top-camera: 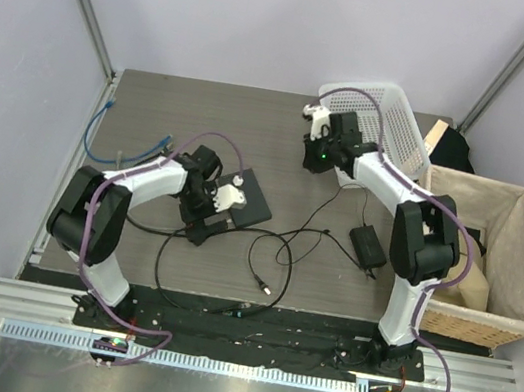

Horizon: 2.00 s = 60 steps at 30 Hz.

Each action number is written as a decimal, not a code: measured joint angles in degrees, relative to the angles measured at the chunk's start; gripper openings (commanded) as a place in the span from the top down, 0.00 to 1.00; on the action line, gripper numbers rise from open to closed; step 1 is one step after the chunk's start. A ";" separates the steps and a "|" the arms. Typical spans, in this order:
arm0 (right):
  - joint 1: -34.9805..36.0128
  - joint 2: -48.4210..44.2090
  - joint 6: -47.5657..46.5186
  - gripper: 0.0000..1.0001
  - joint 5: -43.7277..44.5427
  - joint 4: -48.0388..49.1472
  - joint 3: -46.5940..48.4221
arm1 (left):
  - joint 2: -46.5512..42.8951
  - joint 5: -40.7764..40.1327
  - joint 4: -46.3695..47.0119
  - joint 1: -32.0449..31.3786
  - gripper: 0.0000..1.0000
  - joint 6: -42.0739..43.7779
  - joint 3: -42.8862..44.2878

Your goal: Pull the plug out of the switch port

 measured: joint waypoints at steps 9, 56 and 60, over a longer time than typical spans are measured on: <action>-2.12 -3.78 0.11 0.87 0.61 0.07 0.85 | -1.68 -10.40 4.50 -4.46 0.89 2.56 -3.72; -3.74 -9.44 3.10 0.57 -4.83 1.16 -8.24 | 16.44 -15.43 -1.31 26.62 0.00 -34.14 44.19; -3.74 -9.42 2.86 0.54 -5.90 0.46 -8.24 | 15.34 -3.10 -2.69 24.65 0.00 -33.07 42.25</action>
